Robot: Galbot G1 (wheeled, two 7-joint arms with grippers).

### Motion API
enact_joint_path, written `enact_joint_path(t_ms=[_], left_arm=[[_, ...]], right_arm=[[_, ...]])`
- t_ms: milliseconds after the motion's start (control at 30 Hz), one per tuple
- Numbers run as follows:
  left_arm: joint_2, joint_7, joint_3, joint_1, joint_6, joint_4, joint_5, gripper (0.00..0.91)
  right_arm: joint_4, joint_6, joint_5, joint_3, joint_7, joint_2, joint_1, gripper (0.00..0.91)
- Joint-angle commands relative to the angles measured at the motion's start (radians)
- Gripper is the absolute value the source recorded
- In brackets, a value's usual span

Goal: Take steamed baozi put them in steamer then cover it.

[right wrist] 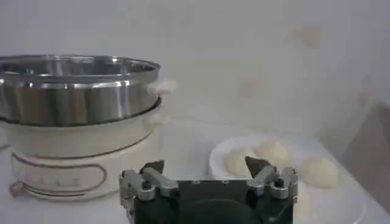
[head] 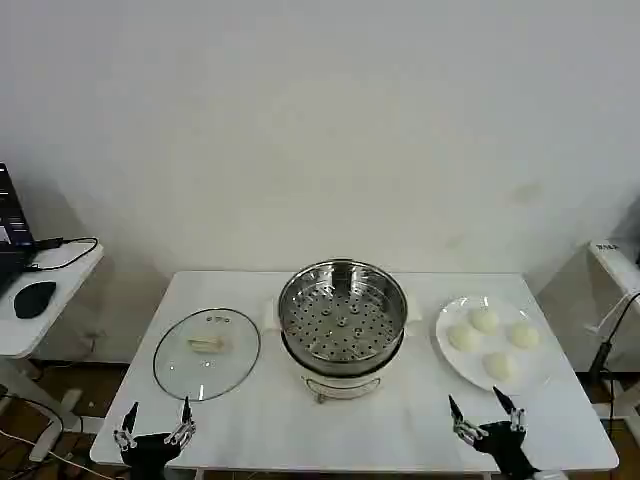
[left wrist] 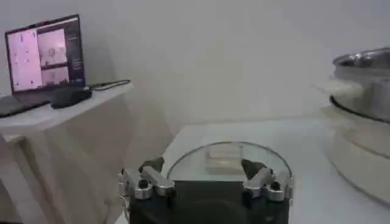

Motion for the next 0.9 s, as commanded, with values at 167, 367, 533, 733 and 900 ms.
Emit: enact_joint_path(t_ms=[167,367,533,733,900], left_arm=[[0.000,-0.011,-0.003,0.002,-0.015,0.009,-0.001,0.907],[-0.005,-0.009,-0.005,0.004,-0.020,-0.004,0.016,0.907],[-0.011,-0.007,-0.009,0.009,-0.024,-0.010,0.022,0.907],[-0.023,-0.010,-0.008,0.016,-0.034,-0.005,0.035,0.907],[-0.030,-0.015,-0.013,0.020,-0.037,-0.003,0.032,0.907]], right_arm=[[-0.056,-0.216,-0.106,0.215,-0.176,-0.353,0.121,0.907],[-0.252,-0.129,-0.340,0.249,-0.390,-0.603,0.241,0.907],[-0.430,0.028,-0.545,0.091,-0.540,-0.745,0.477,0.907],[-0.687,0.239,-0.677,-0.294,-0.620,-0.808,0.879,0.907],[-0.903,0.349,-0.759,-0.633,-0.676,-0.787,1.250,0.907]])
